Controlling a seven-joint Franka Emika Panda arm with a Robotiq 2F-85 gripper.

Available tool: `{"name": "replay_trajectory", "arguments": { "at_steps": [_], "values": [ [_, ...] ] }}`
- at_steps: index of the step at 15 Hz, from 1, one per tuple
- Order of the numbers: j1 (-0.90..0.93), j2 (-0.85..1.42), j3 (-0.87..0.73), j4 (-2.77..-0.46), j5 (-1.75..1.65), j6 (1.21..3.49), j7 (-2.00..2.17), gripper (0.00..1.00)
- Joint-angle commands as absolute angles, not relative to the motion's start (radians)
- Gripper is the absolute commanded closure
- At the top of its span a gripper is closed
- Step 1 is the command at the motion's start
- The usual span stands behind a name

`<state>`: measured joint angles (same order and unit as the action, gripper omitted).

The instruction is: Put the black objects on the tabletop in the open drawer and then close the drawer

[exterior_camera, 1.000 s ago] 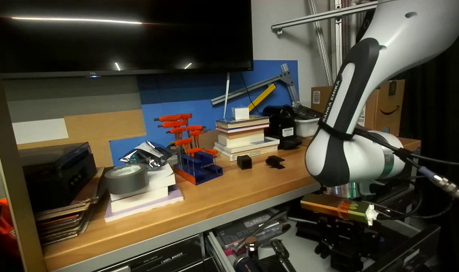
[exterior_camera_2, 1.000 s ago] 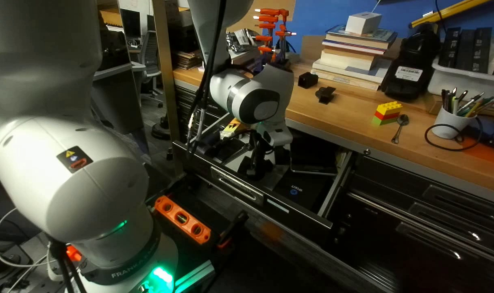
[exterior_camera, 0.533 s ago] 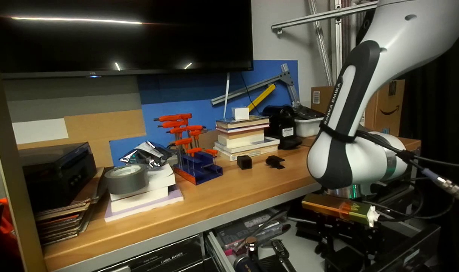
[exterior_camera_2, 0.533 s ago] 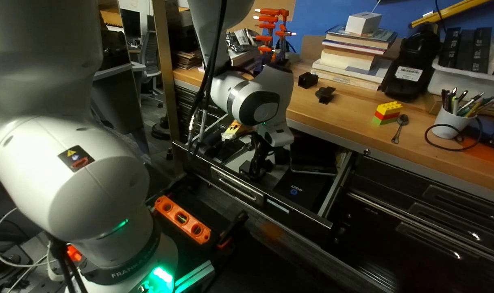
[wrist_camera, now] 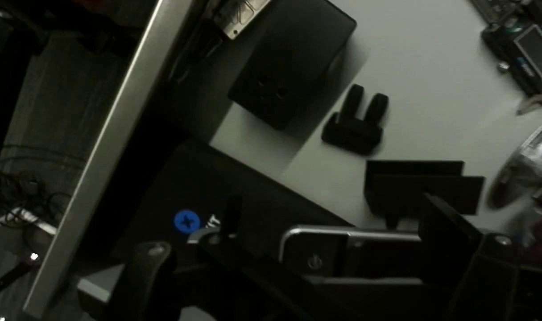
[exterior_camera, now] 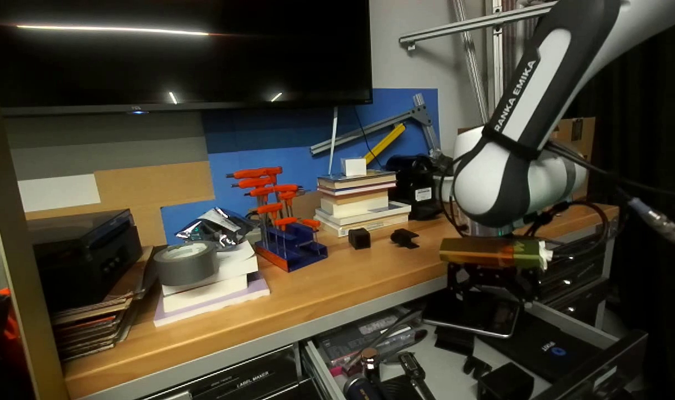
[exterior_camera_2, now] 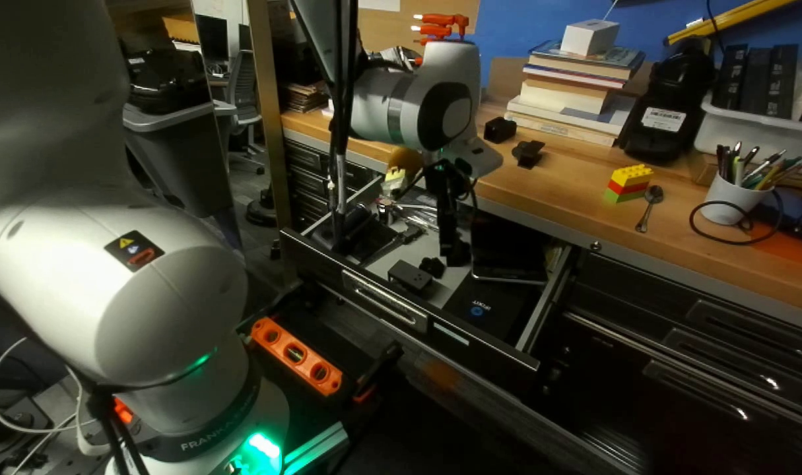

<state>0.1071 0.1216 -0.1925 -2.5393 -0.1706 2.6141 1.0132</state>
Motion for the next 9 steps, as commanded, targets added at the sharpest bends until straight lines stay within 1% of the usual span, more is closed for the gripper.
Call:
{"name": "replay_trajectory", "arguments": {
  "at_steps": [1,4,9],
  "values": [
    [0.074,0.022,-0.129,-2.457,-0.182,2.517,0.906,0.0],
    [0.052,0.023,-0.089,-2.365,-0.147,2.502,0.752,0.0],
    [0.022,0.105,-0.064,-2.205,-0.047,2.479,0.416,0.0]
  ]
}}
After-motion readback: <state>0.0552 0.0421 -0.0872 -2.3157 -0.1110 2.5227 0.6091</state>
